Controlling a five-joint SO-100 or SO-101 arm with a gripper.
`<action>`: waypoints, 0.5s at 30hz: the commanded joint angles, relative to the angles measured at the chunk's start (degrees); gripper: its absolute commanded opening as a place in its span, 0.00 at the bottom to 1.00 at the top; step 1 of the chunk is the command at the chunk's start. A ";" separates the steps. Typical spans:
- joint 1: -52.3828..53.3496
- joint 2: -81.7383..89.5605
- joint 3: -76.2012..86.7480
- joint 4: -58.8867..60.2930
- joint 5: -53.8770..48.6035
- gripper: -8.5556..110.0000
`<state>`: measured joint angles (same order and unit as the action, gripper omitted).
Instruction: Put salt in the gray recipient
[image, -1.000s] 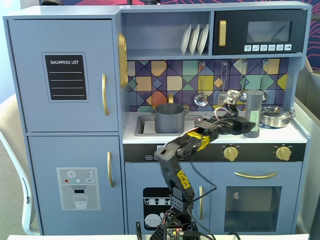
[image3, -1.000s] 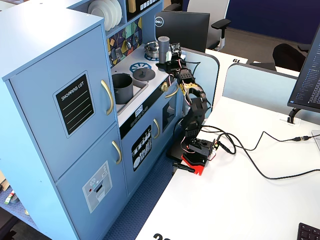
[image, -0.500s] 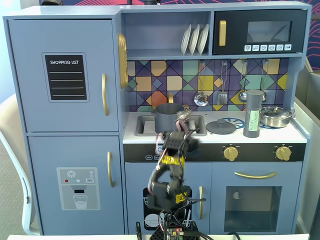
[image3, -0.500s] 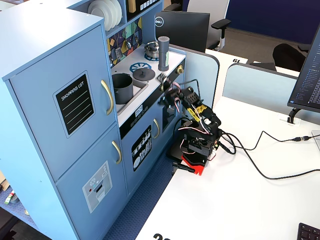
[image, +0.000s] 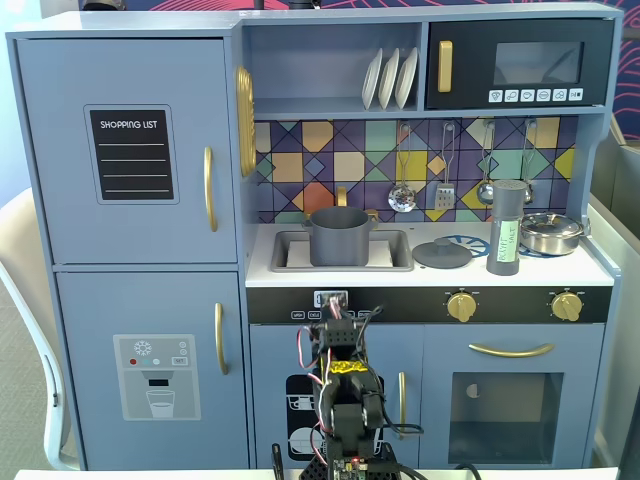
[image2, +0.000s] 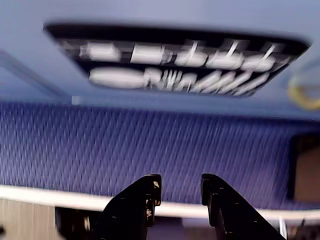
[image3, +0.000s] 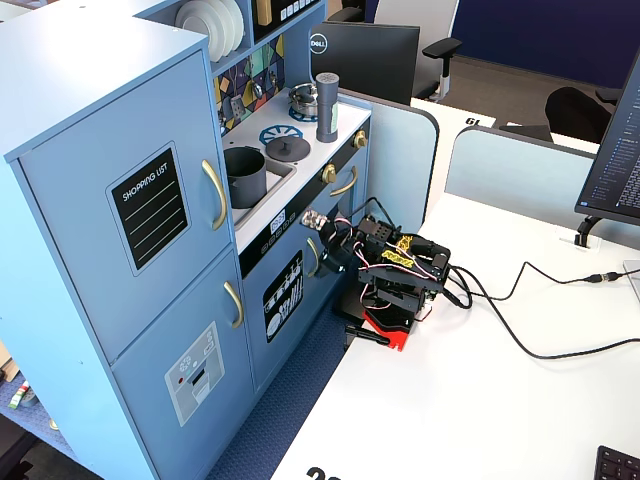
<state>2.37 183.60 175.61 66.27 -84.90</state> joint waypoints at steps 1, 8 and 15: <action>-0.09 0.79 2.90 1.32 0.88 0.07; -1.49 0.88 2.90 9.14 -0.70 0.07; -1.67 0.88 2.90 9.58 -1.93 0.08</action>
<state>1.14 183.78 178.42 75.23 -84.81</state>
